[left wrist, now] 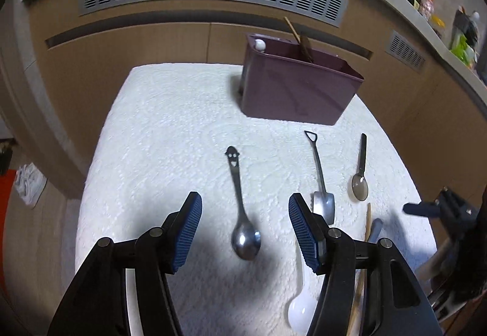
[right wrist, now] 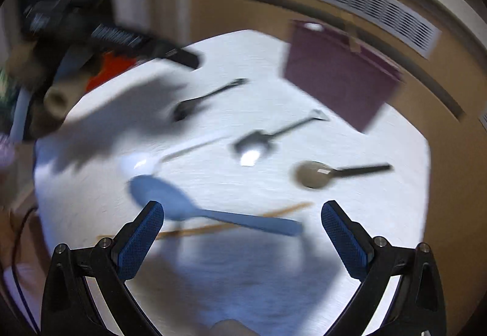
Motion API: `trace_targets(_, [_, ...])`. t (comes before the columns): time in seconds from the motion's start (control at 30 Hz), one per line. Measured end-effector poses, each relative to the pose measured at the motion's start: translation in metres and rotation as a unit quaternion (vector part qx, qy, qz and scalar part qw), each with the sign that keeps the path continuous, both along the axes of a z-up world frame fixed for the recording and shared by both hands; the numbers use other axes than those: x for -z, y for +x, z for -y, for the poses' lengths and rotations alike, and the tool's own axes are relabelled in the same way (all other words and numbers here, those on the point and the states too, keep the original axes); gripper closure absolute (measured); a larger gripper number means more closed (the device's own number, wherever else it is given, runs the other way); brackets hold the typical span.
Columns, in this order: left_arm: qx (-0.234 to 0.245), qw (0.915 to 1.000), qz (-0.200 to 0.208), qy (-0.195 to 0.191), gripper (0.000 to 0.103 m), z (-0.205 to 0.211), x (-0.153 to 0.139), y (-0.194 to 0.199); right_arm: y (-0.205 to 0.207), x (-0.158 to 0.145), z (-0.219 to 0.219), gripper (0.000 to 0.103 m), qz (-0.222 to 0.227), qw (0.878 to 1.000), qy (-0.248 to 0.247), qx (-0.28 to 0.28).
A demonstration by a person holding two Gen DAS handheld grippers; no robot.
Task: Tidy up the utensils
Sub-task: 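Move the left tool over the blue plastic spoon on the table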
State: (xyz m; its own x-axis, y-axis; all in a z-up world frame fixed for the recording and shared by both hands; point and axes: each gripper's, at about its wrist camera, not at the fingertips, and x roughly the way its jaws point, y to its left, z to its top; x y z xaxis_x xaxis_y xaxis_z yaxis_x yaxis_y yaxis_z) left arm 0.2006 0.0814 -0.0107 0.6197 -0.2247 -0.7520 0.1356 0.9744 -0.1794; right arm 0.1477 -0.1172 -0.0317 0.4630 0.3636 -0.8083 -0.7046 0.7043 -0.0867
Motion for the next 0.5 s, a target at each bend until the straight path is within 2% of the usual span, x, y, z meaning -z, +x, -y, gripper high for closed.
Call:
trace_targets(0.13, [-0.008, 0.9999, 0.0, -0.006, 0.041, -0.011, 0.001, -0.015, -0.008, 0.011, -0.024, 0.001, -0.015, 0.998, -0.013, -0.067])
trace_targets(0.3, [-0.016, 0.9998, -0.008, -0.01, 0.041, -0.021, 0.005, -0.021, -0.005, 0.029, -0.041, 0.002, 0.001, 0.994, -0.062, -0.091])
trace_targets(0.4, [-0.013, 0.9998, -0.011, -0.015, 0.041, -0.021, 0.007, -0.023, 0.004, 0.033, -0.041, 0.002, 0.015, 0.994, -0.08, -0.07])
trace_targets(0.5, [0.024, 0.9993, -0.016, -0.025, 0.041, -0.009, 0.011, -0.03, 0.022, 0.026, -0.021, 0.002, 0.007, 0.998, -0.069, -0.008])
